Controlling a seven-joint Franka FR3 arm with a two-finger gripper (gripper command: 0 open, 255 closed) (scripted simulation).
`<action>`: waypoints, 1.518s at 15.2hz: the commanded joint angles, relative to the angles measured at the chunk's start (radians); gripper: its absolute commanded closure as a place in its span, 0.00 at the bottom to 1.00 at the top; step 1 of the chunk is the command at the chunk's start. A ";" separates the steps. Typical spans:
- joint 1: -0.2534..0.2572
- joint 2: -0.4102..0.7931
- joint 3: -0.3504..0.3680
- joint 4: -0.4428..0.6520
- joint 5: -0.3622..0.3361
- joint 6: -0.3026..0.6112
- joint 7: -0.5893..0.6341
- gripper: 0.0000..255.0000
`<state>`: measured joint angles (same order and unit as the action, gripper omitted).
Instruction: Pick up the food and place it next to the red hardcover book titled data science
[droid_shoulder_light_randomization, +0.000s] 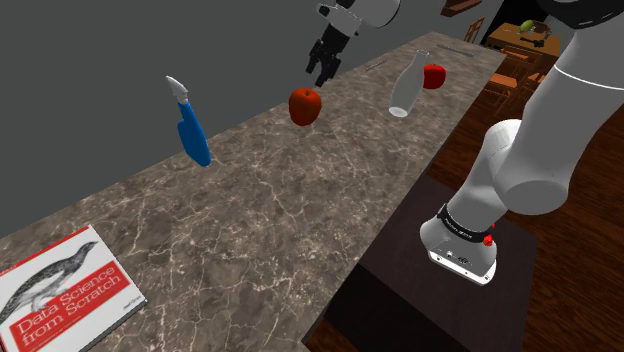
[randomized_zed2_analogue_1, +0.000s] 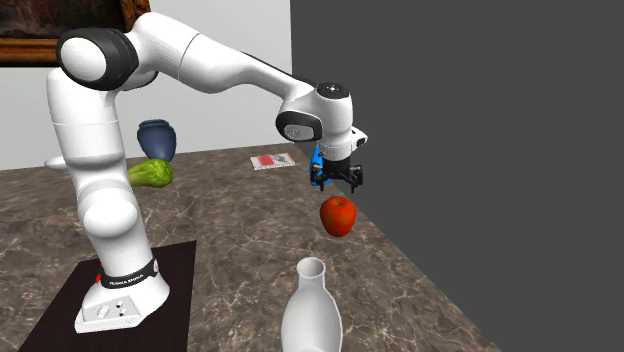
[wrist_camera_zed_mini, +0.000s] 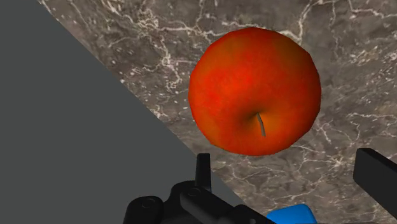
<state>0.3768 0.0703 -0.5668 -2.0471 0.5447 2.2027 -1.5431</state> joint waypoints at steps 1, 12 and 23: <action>0.001 0.020 0.005 -0.003 0.023 0.018 -0.018 0.00; 0.004 0.053 0.015 -0.011 0.057 0.049 -0.039 0.00; 0.005 0.045 0.014 -0.005 0.047 0.040 -0.030 1.00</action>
<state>0.3816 0.1181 -0.5528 -2.0558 0.5959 2.2465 -1.5770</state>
